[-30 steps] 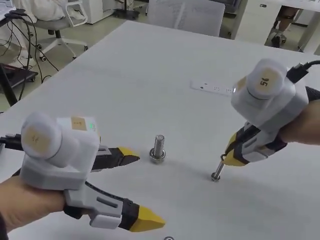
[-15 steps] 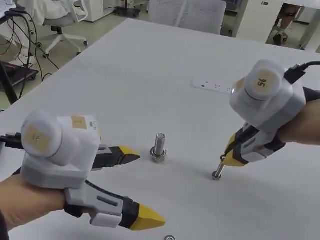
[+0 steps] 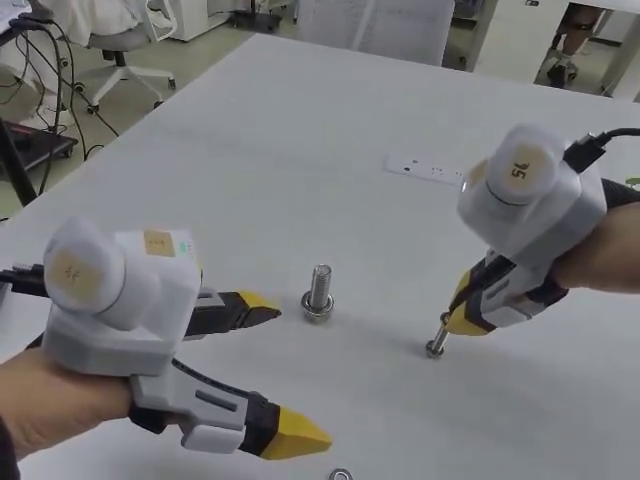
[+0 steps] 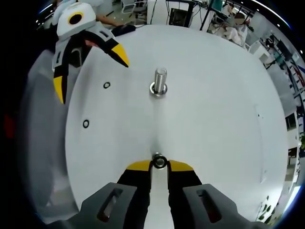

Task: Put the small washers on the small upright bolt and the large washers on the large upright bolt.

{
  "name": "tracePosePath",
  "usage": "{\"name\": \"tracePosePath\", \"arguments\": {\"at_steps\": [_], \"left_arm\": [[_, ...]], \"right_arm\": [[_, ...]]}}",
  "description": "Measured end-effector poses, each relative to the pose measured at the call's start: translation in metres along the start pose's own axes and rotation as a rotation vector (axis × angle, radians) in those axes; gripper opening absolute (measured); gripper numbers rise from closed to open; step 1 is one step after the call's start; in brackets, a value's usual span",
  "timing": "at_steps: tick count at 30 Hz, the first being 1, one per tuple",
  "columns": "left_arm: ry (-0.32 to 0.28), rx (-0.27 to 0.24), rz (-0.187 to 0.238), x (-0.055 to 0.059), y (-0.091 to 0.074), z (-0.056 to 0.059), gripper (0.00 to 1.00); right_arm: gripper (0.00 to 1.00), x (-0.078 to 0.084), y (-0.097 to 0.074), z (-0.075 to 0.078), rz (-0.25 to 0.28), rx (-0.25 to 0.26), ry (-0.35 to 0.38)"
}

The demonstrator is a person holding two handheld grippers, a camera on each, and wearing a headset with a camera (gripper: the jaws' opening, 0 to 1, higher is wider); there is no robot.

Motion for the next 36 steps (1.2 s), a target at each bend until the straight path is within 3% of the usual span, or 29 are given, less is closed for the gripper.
{"name": "tracePosePath", "arguments": {"at_steps": [25,36], "left_arm": [[-0.002,0.005,-0.012,0.001,0.002,-0.001,0.81],[-0.002,0.007,-0.015,0.001,0.003,-0.001,0.81]], "right_arm": [[0.13,0.01,0.035,0.002,0.005,-0.021,0.039],[0.13,0.013,0.041,0.002,0.015,-0.019,0.054]]}}
Point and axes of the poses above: the centre of the closed fingertips' face, and the gripper's own axes: y roughly forward along the fingers, z roughly to its right, x roughly out of its underside, the point moved 6 cm from there along -y, roughly backward along the fingers, and after that the axes turned 2 degrees about -x, right-handed, at the moved point
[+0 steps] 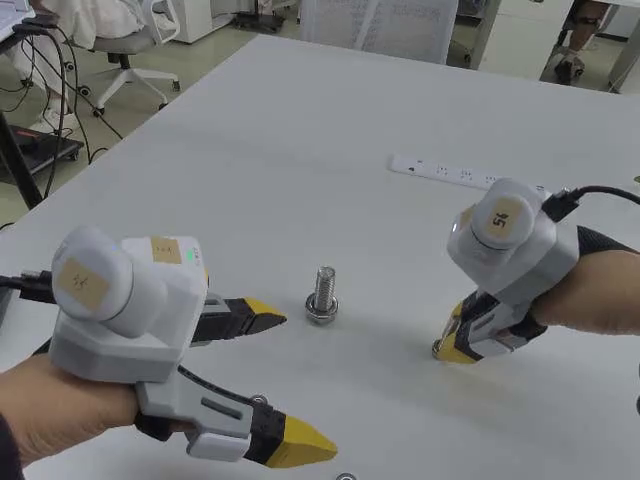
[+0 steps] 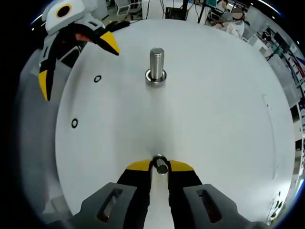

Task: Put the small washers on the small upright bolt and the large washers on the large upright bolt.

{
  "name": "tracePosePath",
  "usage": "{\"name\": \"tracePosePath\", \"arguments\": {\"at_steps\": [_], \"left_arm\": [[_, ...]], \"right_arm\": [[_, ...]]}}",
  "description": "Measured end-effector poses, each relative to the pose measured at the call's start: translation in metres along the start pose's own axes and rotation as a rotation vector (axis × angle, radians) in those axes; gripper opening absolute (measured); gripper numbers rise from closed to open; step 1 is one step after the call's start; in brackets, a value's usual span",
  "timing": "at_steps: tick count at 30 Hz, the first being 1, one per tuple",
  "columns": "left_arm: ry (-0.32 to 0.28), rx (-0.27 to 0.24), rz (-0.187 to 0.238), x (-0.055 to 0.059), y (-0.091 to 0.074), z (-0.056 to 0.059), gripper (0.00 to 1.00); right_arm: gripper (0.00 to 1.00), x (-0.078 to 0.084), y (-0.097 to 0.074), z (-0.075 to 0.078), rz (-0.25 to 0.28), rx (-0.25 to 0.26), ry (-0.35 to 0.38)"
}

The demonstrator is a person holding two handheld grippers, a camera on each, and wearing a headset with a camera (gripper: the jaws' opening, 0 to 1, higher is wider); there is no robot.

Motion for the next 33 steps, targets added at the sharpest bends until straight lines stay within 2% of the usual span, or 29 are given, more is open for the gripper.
{"name": "tracePosePath", "arguments": {"at_steps": [10,19,33], "left_arm": [[-0.001,0.0,0.0,0.0,0.0,0.0,0.81],[0.0,0.002,-0.002,0.001,0.0,0.0,0.81],[0.005,0.007,0.0,0.0,0.001,0.001,0.81]], "right_arm": [[0.14,0.0,0.0,0.0,0.01,-0.004,0.006],[0.2,0.004,-0.005,0.0,0.033,0.006,0.032],[0.22,0.022,-0.019,-0.006,0.044,0.036,0.07]]}}
Point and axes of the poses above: the centre of the closed fingertips' face, and the gripper's own axes: y roughly forward along the fingers, z roughly to its right, x roughly out of its underside, the point moved 6 cm from there along -y, roughly backward along the fingers, and after that the axes turned 2 degrees about -x, right-handed, at the moved point
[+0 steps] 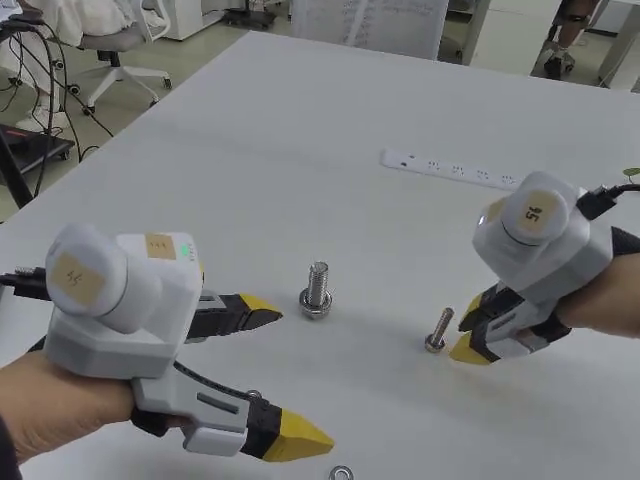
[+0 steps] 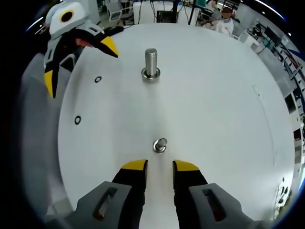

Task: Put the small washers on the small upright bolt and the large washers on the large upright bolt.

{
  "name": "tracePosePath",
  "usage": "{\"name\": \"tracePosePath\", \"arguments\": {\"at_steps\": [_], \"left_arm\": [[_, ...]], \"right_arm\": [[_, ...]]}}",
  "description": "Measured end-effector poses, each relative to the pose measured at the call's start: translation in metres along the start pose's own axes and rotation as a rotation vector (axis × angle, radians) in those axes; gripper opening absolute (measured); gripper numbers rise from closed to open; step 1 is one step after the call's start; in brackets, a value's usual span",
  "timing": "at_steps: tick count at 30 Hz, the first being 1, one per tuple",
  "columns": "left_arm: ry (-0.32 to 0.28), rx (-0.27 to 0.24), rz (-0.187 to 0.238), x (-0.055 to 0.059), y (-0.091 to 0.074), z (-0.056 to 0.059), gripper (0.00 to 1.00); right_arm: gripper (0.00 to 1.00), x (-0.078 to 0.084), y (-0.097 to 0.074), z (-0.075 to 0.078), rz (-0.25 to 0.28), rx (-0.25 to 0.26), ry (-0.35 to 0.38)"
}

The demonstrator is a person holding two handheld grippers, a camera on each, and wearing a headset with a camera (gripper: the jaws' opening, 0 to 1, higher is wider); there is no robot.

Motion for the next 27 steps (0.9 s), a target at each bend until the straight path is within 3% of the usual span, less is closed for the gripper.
{"name": "tracePosePath", "arguments": {"at_steps": [12,27], "left_arm": [[0.005,0.005,0.003,-0.001,0.0,0.001,0.81],[0.01,0.003,0.009,-0.002,-0.002,0.002,0.81]], "right_arm": [[0.22,0.012,-0.005,-0.018,0.006,-0.01,0.016],[0.23,0.003,-0.005,-0.042,0.028,-0.044,-0.005]]}}
Point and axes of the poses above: the centre of the closed fingertips' face, and the gripper's own axes: y roughly forward along the fingers, z roughly to its right, x roughly out of its underside, the point moved 6 cm from there along -y, roughly backward along the fingers, and after that the axes turned 2 degrees about -x, right-handed, at the moved point
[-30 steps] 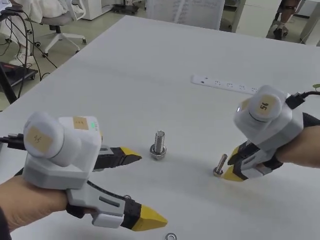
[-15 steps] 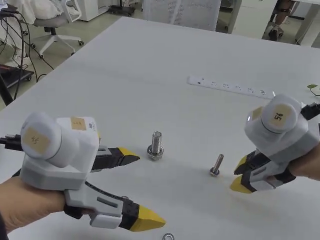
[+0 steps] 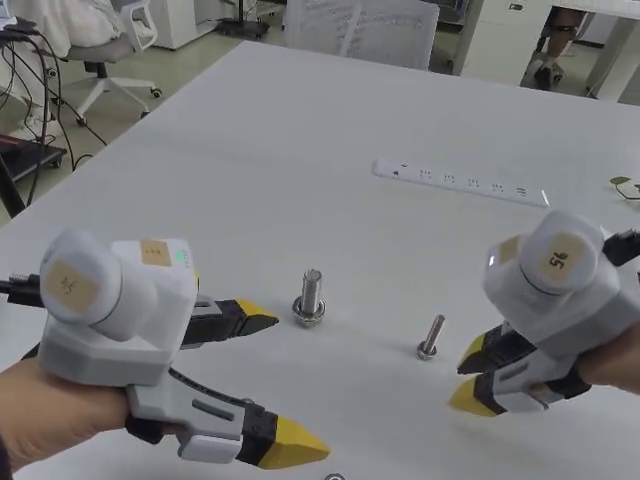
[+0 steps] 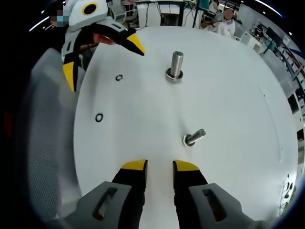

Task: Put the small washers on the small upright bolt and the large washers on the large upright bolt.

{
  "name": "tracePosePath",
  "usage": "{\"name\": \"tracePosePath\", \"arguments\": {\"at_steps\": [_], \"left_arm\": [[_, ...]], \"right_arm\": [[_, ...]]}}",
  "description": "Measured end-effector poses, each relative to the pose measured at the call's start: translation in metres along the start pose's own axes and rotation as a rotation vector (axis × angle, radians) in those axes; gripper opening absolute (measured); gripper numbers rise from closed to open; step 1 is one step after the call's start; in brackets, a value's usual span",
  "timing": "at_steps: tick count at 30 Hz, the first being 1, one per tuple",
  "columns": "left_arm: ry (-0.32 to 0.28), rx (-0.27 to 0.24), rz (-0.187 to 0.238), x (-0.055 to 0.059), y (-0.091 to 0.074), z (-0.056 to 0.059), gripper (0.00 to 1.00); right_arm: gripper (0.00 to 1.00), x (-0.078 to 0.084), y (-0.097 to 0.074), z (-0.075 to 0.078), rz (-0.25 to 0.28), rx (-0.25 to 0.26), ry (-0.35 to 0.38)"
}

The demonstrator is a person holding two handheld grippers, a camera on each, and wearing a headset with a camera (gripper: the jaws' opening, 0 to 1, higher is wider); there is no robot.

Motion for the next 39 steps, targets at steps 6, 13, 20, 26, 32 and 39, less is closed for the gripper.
{"name": "tracePosePath", "arguments": {"at_steps": [6,13,20,26,32,39], "left_arm": [[0.003,-0.002,0.001,0.0,-0.002,0.0,0.81],[0.008,-0.006,0.004,-0.001,-0.004,0.001,0.81],[0.008,-0.01,0.007,-0.002,-0.006,0.001,0.81],[0.008,-0.012,0.007,-0.003,-0.006,0.002,0.81],[0.009,-0.011,0.007,-0.003,-0.005,0.002,0.81],[0.008,-0.012,0.009,-0.003,-0.006,0.002,0.81]], "right_arm": [[0.23,-0.007,0.005,-0.015,0.003,-0.026,-0.028],[0.24,-0.016,0.01,-0.032,0.004,-0.063,-0.067],[0.27,-0.028,0.019,-0.052,0.0,-0.124,-0.126],[0.28,-0.037,0.026,-0.067,-0.007,-0.165,-0.178],[0.28,-0.046,0.034,-0.079,-0.007,-0.199,-0.221],[0.28,-0.052,0.043,-0.087,-0.007,-0.221,-0.253]]}}
Point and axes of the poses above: the centre of the closed fingertips' face, and the gripper's own axes: y roughly forward along the fingers, z roughly to its right, x roughly out of its underside, the point moved 6 cm from there along -y, roughly backward along the fingers, and after that the axes turned 2 degrees about -x, right-handed, at the moved point
